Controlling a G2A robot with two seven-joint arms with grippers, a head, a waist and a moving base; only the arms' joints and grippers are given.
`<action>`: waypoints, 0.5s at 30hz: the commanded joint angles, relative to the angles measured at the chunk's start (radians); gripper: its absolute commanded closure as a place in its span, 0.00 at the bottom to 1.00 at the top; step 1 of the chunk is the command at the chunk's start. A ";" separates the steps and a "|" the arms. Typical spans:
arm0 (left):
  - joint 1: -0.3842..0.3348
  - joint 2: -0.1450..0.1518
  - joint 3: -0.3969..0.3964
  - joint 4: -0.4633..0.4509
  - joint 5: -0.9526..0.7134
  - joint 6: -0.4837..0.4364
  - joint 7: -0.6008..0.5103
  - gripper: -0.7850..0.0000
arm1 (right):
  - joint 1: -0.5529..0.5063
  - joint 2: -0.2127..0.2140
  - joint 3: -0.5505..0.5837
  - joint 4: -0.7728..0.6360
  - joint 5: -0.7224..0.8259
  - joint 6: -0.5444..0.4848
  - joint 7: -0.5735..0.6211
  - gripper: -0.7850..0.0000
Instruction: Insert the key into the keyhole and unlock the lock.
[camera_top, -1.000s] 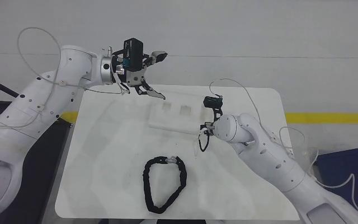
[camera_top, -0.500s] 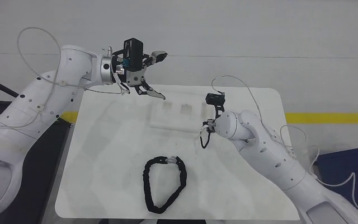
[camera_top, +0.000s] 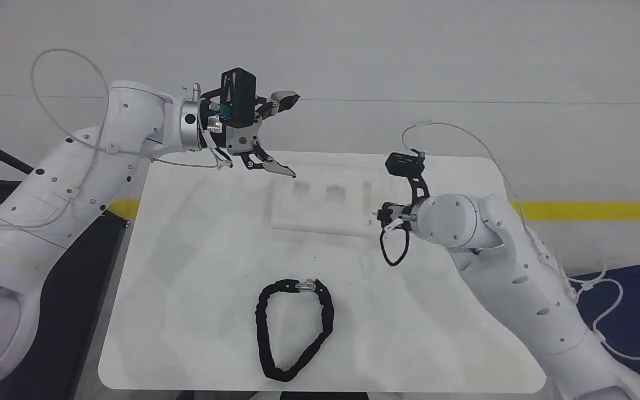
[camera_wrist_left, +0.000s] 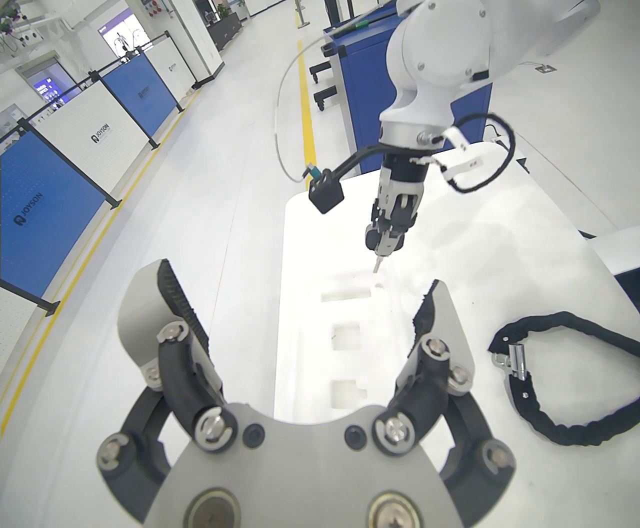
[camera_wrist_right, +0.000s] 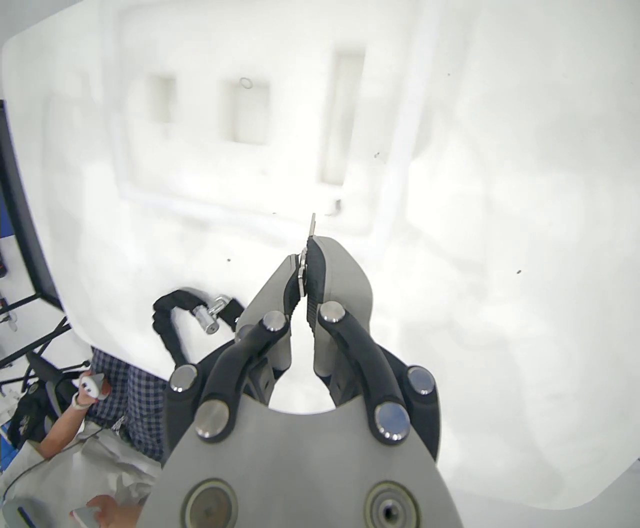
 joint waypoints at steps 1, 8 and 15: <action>0.000 0.000 0.000 0.000 0.000 0.000 0.000 0.00 | -0.060 0.015 0.096 -0.042 0.075 -0.073 -0.011 1.00; 0.000 0.000 0.000 0.000 0.000 0.000 0.000 0.00 | -0.248 0.053 0.364 -0.173 0.287 -0.309 -0.028 1.00; 0.000 0.000 0.000 0.000 0.000 0.000 0.000 0.00 | -0.344 0.071 0.545 -0.217 0.517 -0.522 0.001 1.00</action>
